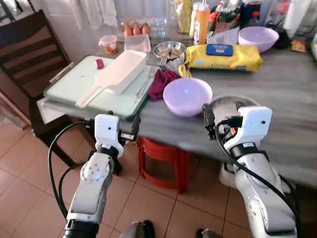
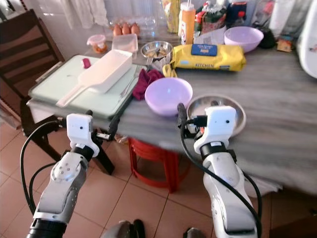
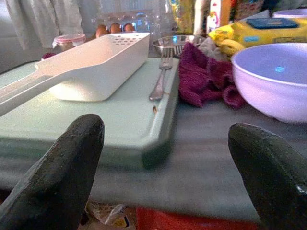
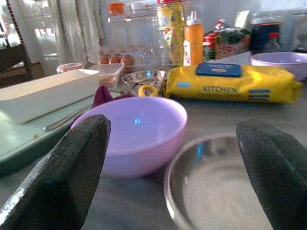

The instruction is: Setting the table

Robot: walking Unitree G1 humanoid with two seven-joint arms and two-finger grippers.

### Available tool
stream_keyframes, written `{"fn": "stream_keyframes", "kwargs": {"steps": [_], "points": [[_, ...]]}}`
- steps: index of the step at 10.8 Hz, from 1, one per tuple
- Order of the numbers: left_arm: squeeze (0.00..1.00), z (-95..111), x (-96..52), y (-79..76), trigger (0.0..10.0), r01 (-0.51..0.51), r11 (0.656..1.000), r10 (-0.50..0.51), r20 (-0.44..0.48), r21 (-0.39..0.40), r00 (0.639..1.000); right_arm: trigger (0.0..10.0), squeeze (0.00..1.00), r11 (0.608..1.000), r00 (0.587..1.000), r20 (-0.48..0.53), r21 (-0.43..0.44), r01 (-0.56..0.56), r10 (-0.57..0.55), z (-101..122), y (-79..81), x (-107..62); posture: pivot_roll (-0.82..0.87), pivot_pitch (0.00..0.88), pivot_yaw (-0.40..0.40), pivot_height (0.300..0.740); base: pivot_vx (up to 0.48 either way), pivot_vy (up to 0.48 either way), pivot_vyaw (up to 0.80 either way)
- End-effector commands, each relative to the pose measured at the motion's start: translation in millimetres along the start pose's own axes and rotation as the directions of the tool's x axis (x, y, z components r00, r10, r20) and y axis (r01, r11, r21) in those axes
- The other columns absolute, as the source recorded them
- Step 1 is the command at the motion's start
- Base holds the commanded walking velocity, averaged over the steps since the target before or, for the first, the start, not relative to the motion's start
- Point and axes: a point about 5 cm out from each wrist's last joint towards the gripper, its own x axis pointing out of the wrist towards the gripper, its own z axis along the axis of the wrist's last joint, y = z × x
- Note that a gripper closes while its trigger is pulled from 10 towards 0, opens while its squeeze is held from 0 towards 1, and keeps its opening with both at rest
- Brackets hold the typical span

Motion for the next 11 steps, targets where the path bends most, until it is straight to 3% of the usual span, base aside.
{"fn": "stream_keyframes", "kwargs": {"steps": [1,4,7,11], "points": [[0.0,-2.1,-1.3,1.6,10.0,-0.006,1.0,0.006,-0.015,0.003,1.0,10.0,0.0,1.0,1.0,-0.023,0.009,0.019,-0.019,-3.1,-1.8,-0.6,-0.1,0.104,0.119,0.74,-0.349,0.0,0.0],[0.0,-1.6,-0.1,1.3,10.0,-0.004,1.0,0.004,-0.016,0.004,1.0,10.0,0.0,0.999,0.999,-0.017,-0.012,0.034,-0.034,-4.6,-3.2,0.4,-0.1,0.107,0.123,0.74,-0.358,0.0,0.0],[0.0,-1.8,0.2,1.5,10.0,0.001,1.0,-0.001,-0.017,0.005,1.0,10.0,0.0,0.988,0.999,0.042,-0.154,0.03,-0.023,0.7,-5.1,2.8,-0.1,0.109,0.126,0.74,-0.358,0.0,0.0],[0.0,-2.5,0.1,0.9,10.0,0.009,1.0,-0.009,-0.02,0.007,1.0,10.0,0.0,0.996,0.999,-0.012,-0.076,0.043,-0.044,-5.8,-4.5,1.0,-0.09,0.11,0.125,0.74,-0.344,0.0,0.0]]}}
